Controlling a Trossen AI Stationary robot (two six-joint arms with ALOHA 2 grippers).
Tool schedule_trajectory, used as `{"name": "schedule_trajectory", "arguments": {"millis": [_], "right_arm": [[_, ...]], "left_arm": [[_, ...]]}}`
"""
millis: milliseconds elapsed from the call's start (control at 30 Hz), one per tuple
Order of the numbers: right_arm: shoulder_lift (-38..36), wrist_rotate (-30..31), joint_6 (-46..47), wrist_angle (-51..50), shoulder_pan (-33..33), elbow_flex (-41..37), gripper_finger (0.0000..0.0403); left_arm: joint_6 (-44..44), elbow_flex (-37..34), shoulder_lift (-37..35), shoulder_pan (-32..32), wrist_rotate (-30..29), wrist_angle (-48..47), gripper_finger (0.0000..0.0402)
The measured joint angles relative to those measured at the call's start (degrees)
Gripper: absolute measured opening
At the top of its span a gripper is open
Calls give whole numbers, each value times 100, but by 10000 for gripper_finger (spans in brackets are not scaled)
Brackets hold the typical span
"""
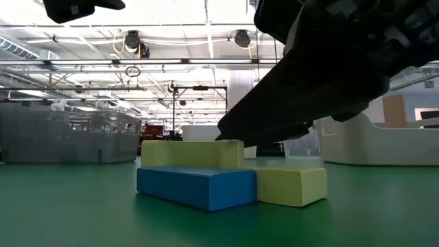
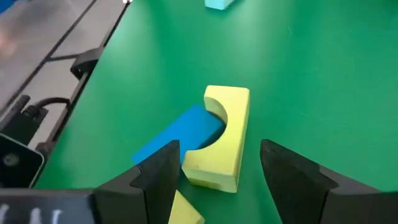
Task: Sort & place blocks by color
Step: Put the top green block into the transparent bin
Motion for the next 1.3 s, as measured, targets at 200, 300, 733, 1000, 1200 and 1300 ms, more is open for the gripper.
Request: {"name": "schedule_trajectory", "arguments": {"millis": [200,300,733,1000,1200,1300], "right_arm": [[10,77,-511,-103,-4,0,212],[11,157,-511,-167,-46,0,212],[11,144,-505,-202,-282,-4,212],[11,122,-503,-258,-380,-7,212],[11,-233,-308,-283,-467,-7,212],[75,-327,-169,-315,-499,-7,212]], "left_arm": [[25,0,0,0,-2,-3,276],[24,0,0,0,-4,-4,276],[84,0,0,12,-299,-11,276],[228,0,0,41,-309,-10,276],[311,0,0,42,-312,-9,276],[311,0,0,71,-312,-9,276]]}}
